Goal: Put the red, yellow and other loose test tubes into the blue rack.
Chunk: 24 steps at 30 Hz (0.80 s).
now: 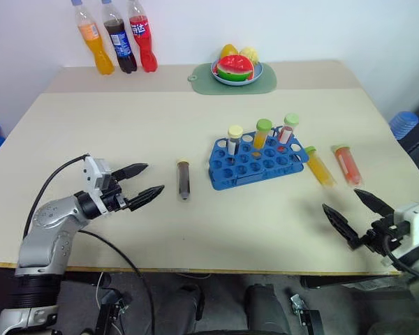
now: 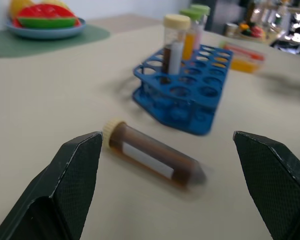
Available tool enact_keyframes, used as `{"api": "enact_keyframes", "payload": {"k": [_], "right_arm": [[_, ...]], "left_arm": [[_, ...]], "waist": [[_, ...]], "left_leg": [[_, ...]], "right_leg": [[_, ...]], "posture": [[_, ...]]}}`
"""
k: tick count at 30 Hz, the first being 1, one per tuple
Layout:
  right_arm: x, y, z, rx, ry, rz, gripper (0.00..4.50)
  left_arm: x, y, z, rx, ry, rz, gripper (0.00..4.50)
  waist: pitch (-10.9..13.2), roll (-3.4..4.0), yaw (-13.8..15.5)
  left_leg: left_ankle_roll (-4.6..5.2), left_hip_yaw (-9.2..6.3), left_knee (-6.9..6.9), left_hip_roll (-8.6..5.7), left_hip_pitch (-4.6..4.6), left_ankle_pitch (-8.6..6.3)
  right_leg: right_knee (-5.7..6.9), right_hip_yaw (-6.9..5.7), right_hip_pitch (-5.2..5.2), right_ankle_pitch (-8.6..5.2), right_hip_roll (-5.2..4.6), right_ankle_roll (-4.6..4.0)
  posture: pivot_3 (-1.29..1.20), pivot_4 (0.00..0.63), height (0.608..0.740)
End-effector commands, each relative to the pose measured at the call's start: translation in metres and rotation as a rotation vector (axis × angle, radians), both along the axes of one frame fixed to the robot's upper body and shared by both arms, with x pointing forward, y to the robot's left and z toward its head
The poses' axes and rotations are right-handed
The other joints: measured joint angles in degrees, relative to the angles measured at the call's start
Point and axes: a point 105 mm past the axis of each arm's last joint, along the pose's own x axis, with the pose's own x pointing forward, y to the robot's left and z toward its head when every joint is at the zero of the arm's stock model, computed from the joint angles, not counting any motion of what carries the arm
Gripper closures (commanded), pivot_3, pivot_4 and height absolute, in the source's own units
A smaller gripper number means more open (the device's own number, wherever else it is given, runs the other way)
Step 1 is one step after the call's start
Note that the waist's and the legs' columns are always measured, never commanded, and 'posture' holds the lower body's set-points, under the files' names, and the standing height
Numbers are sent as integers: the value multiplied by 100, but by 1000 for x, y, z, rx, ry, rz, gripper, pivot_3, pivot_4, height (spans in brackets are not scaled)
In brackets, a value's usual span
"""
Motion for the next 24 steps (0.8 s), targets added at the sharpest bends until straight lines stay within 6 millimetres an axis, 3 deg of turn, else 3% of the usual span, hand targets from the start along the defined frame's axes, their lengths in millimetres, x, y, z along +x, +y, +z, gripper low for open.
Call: {"api": "enact_keyframes", "payload": {"k": [1,11,15,22,24], "right_arm": [[-2,0,14,-14,-17,27,0],[23,-8,26,-60,-14,14,0],[51,-21,35,-74,58,-14,0],[121,-43,56,-3,225,-146,0],[133,-48,52,17,344,-190,0]], "left_arm": [[-8,0,3,43,7,-58,194],[-12,-17,14,33,27,-186,194],[-17,-33,20,71,14,-293,194],[-18,-63,24,91,-55,-366,194],[-21,-69,24,73,-55,-371,194]], "waist": [[3,-1,-13],[24,-17,-9],[32,-20,-16],[40,-13,-34],[39,-12,-32]], "left_leg": [[1,6,-1,1,0,-1],[17,65,-3,7,-1,-10],[19,75,-1,7,-1,-11],[21,92,0,13,-11,-11],[21,92,1,16,-36,-11]], "right_leg": [[-2,5,-1,0,1,0],[-6,51,-23,11,1,17],[-9,57,-24,12,1,14],[-15,67,-36,17,5,9],[-14,68,-63,20,9,12]], "posture": [[0,150,740],[0,150,740],[0,150,740],[0,150,740],[0,150,740]]}}
